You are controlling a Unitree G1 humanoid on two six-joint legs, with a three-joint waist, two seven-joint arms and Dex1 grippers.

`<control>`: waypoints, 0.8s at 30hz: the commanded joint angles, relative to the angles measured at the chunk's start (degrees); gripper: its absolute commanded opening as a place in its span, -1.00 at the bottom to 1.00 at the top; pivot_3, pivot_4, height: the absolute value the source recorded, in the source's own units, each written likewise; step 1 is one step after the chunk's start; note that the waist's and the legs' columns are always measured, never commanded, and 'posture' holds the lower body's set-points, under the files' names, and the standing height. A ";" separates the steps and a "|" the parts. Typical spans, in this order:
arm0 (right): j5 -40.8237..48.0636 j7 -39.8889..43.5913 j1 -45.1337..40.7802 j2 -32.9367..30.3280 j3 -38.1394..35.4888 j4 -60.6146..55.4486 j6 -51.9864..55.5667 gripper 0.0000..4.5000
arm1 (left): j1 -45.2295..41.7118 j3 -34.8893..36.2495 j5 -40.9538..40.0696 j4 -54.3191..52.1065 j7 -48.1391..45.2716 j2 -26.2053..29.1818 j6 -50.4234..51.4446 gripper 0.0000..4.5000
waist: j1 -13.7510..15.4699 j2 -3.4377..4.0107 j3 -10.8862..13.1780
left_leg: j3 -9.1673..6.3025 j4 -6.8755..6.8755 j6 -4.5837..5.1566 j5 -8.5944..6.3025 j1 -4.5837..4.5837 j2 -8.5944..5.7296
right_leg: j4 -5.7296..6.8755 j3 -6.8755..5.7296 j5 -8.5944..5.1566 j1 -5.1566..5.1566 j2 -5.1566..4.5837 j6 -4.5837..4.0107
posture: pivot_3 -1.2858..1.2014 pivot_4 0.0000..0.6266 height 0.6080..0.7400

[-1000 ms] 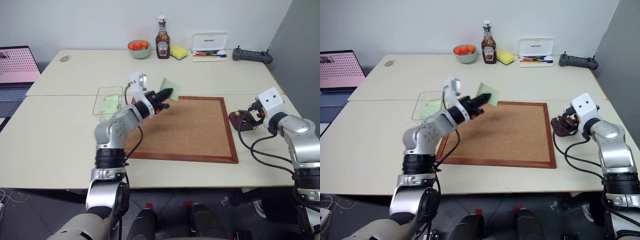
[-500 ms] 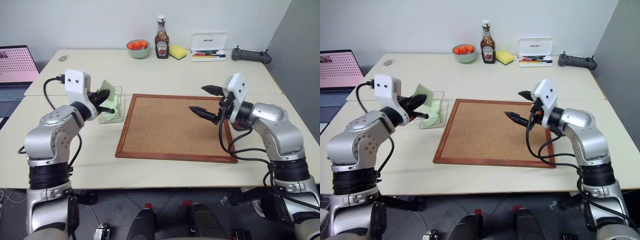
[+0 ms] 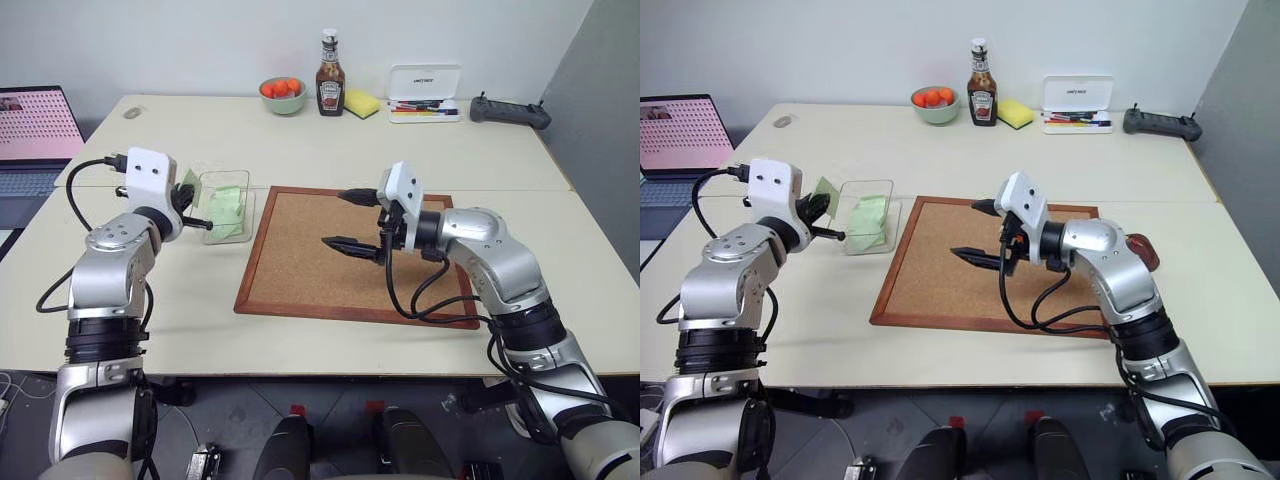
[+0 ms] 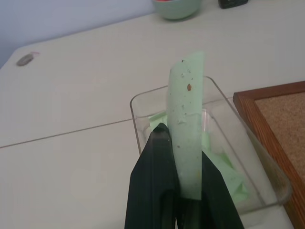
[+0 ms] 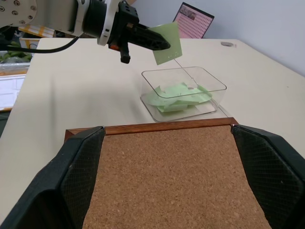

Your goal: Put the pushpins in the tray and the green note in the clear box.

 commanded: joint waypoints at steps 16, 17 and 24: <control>-0.83 -2.29 -0.43 0.10 -0.89 -2.43 -0.15 1.00 | -2.58 -1.24 4.90 4.13 -0.89 -0.35 -6.51 0.26 | -0.15 0.00 0.00 | 0.01 0.00 0.00 0.00 -0.02 0.02 | 0.05 0.00 0.02 -0.06 0.01 -0.02 | 0.03 -0.52 1.00; -0.74 -2.57 -0.39 -0.01 -1.29 -2.48 -0.14 1.00 | -2.69 -1.11 4.82 2.86 -1.17 -0.21 -7.29 0.31 | -0.15 0.00 0.00 | 0.01 0.00 0.00 0.00 -0.02 0.02 | 0.05 0.01 0.02 -0.06 0.00 -0.02 | 0.03 -0.52 1.00; 0.50 -6.41 3.58 -1.67 -6.66 -4.97 0.56 1.00 | 0.06 -0.43 -2.17 -10.04 -9.18 -1.40 -2.19 0.51 | -0.01 -0.01 0.00 | 0.00 0.00 0.00 0.00 -0.06 0.00 | 0.02 0.01 0.02 -0.06 -0.02 -0.02 | 0.03 -0.52 1.00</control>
